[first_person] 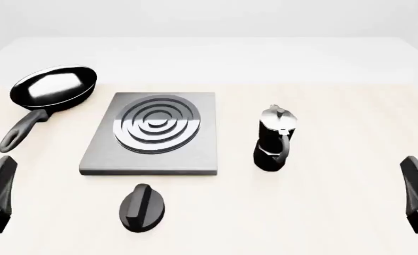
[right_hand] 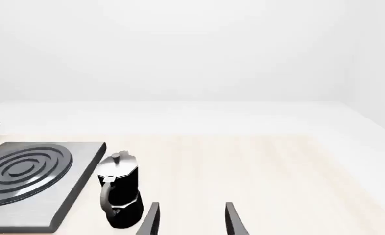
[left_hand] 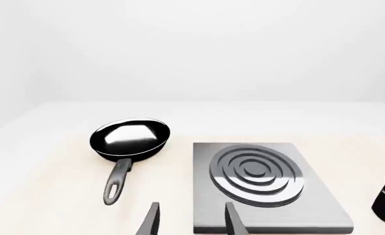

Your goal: Turn on the stove and put the frying pan on it.

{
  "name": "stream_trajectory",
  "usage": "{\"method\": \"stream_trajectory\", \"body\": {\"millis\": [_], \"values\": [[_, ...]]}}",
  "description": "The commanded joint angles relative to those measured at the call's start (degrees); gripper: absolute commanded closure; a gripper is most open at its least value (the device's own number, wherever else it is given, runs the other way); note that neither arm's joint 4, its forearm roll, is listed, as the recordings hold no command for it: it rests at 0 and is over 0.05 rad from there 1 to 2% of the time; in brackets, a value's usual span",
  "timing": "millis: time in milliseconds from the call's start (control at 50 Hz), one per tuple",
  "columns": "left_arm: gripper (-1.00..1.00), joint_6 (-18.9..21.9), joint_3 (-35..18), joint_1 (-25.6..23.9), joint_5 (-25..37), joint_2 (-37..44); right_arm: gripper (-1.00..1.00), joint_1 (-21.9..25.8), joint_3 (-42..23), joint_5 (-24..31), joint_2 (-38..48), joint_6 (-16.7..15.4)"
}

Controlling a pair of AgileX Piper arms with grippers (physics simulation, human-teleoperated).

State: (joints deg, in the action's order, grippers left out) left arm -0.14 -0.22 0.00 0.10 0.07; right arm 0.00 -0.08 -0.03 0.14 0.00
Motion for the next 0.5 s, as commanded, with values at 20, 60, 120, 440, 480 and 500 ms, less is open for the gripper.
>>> {"method": "stream_trajectory", "body": {"millis": [20,60,120,440,480,500], "values": [[-1.0,-1.2,-0.3,-0.1,0.3,0.3,-1.0,0.0,-0.2,-0.1,0.3,0.0],[-1.0,-1.7,-0.3,-0.3,0.1,0.8,-1.0,0.0,-0.2,-0.1,0.3,0.0],[-1.0,-0.8,-0.2,-2.6,-1.3,5.1,-1.0,0.0,-0.2,-0.1,0.3,0.0],[-1.0,0.4,-6.1,-13.9,9.7,6.8,-1.0,0.0,-0.2,-0.1,0.3,0.0],[-1.0,0.9,-6.8,-15.7,11.2,7.9,-1.0,0.0,-0.2,-0.1,0.3,0.0],[-1.0,0.6,-7.2,-16.3,11.9,8.2,-1.0,0.0,-0.2,-0.1,0.3,0.0]]}}
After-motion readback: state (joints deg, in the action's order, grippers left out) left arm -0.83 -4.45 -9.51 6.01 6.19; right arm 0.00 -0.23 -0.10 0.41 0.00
